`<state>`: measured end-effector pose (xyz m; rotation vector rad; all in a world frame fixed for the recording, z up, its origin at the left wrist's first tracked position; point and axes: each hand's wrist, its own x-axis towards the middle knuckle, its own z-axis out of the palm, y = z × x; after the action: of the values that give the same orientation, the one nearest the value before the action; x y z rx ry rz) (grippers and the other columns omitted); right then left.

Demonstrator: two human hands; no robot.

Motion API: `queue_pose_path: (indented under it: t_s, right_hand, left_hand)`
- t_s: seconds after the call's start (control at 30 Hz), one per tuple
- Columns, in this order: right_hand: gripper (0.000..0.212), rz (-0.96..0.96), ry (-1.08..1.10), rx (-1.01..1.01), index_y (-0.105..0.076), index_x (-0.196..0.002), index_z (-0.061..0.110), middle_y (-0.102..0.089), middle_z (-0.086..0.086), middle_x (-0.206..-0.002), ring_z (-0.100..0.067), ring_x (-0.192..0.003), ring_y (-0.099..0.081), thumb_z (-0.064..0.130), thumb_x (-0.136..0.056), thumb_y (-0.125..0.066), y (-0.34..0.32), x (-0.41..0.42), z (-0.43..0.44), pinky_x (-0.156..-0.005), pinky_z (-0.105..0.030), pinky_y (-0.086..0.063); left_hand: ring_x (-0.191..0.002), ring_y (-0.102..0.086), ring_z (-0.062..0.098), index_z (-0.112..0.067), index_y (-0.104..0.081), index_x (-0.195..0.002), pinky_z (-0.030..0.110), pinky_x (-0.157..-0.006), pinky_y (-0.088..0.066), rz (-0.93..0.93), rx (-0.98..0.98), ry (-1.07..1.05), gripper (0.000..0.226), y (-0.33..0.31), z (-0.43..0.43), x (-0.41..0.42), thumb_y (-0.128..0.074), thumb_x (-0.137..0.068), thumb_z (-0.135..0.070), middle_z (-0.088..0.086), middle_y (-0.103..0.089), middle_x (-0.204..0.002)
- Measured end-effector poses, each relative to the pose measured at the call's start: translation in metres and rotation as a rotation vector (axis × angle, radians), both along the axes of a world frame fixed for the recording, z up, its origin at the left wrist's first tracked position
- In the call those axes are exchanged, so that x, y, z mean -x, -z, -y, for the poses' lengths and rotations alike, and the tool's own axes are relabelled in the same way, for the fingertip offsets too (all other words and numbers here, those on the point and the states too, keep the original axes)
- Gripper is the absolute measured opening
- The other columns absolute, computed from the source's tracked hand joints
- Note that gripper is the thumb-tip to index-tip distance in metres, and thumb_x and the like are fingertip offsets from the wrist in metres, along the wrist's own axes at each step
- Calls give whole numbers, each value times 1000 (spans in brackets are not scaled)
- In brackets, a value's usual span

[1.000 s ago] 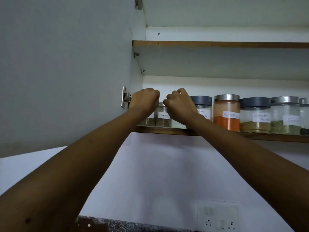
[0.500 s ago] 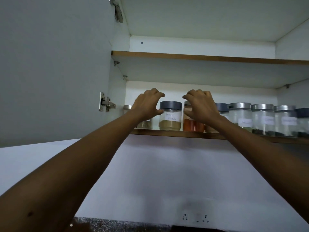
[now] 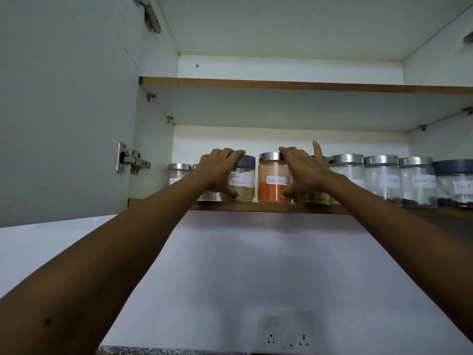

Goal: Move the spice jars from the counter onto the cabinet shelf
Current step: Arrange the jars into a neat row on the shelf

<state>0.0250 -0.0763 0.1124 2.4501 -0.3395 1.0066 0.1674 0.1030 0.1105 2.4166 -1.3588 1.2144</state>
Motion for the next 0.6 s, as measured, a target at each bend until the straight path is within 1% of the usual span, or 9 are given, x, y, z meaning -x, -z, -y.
queue_pose_path:
  t_s: [0.07, 0.17, 0.3, 0.4, 0.5, 0.6]
  right_hand:
    - [111, -4, -2, 29, -13, -146, 12, -34, -9, -146, -25, -134, -35, 51, -64, -78, -1, -2, 0, -111, -57, 8]
    - [107, -3, -18, 71, -20, -143, 12, -41, -9, -140, -25, -130, -40, 51, -62, -78, -3, -4, 2, -111, -56, 9]
    - [98, -4, -24, 119, -28, -137, 12, -48, -8, -131, -24, -124, -45, 53, -62, -77, -5, -11, 1, -112, -55, 8]
    - [93, -7, -23, 145, -34, -132, 13, -52, -7, -125, -23, -118, -48, 54, -61, -77, -5, -19, -1, -112, -53, 7]
    - [90, -19, -16, 154, -35, -130, 13, -53, -6, -123, -23, -117, -50, 56, -62, -76, -7, -29, -4, -113, -52, 6]
    - [90, -25, 4, 178, -36, -130, 13, -54, -6, -123, -22, -116, -51, 58, -62, -74, -7, -40, -6, -114, -51, 5]
  left_hand:
    - [-128, -37, 29, -24, -20, -147, 44, -100, -34, -5, 2, 24, 114, -2, -2, -3, -82, -57, -54, 4, -39, -143]
    - [-123, -41, 29, -25, -23, -145, 40, -98, -34, -3, 0, 53, 109, -5, -5, -7, -85, -58, -47, 4, -44, -138]
    - [-121, -40, 28, -24, -25, -145, 39, -98, -36, -33, -8, 117, 110, -7, -5, -15, -87, -56, -41, 5, -45, -136]
    - [-122, -39, 27, -24, -24, -145, 43, -98, -40, -63, -1, 140, 112, -5, -6, -26, -88, -55, -40, 4, -45, -135]
    - [-122, -40, 27, -24, -24, -145, 46, -97, -41, -68, -1, 151, 112, -6, -7, -37, -88, -54, -42, 3, -44, -136]
    - [-121, -41, 26, -24, -24, -144, 44, -94, -43, -55, -9, 143, 109, -6, -6, -49, -87, -57, -42, 3, -45, -136]
